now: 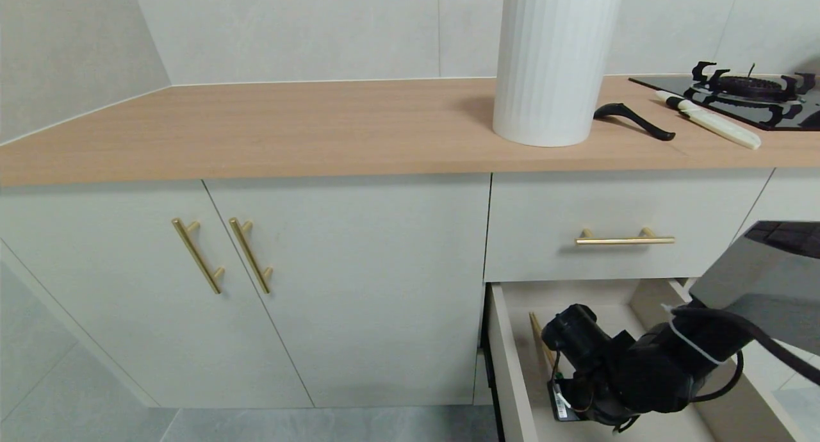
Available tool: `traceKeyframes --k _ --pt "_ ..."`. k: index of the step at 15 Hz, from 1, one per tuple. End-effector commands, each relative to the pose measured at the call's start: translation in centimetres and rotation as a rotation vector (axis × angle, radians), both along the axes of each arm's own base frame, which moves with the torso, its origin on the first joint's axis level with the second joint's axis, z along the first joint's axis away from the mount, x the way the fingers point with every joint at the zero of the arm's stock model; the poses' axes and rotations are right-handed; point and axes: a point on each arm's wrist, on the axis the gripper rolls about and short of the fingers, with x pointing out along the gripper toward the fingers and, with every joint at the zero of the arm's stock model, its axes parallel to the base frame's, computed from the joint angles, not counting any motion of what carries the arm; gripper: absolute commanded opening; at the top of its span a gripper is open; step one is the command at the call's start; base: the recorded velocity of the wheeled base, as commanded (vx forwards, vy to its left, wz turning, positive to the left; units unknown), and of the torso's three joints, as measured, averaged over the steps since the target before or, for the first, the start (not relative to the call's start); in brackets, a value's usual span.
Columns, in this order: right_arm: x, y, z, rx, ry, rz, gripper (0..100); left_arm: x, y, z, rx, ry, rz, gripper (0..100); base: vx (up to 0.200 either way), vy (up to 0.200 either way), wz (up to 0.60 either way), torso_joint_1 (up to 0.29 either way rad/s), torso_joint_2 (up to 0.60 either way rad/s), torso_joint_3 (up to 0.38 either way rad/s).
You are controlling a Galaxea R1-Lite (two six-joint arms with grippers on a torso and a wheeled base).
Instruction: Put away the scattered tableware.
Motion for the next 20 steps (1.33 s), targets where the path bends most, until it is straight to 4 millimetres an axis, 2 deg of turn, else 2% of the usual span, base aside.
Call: traceKeyframes --k 1,9,10,16,17,18,19,20 --pt "-0.4 0.1 -2.7 -0.032 0.040 0.009 0 0.0 0.0 0.0 -0.001 0.001 0.001 100 0.000 0.000 0.00 0.000 0.00 0.000" --pt "-0.3 0.1 -3.1 -0.043 0.001 0.002 0 0.0 0.0 0.0 -0.001 0.001 0.001 100 0.000 0.000 0.00 0.000 0.00 0.000" --pt "-0.3 0.1 -3.0 -0.042 -0.002 0.001 100 0.0 0.0 0.0 -0.001 0.001 0.001 100 0.000 0.000 0.00 0.000 0.00 0.000" --pt "-0.3 0.1 -2.8 -0.039 -0.007 0.001 100 0.0 0.0 0.0 -0.001 0.001 0.001 100 0.000 0.000 0.00 0.000 0.00 0.000" --pt "-0.3 0.1 -2.3 -0.032 -0.017 0.001 100 0.0 0.0 0.0 -0.001 0.001 0.001 100 0.000 0.000 0.00 0.000 0.00 0.000" --pt "-0.4 0.0 -1.1 -0.014 -0.045 0.002 100 0.0 0.0 0.0 -0.001 0.001 0.001 100 0.000 0.000 0.00 0.000 0.00 0.000" --pt "-0.4 0.0 -1.0 -0.013 -0.047 0.002 100 0.0 0.0 0.0 -0.001 0.001 0.001 100 0.000 0.000 0.00 0.000 0.00 0.000" --pt "-0.9 -0.4 2.9 0.045 -0.140 0.004 100 0.0 0.0 0.0 -0.001 0.001 0.001 100 0.000 0.000 0.00 0.000 0.00 0.000"
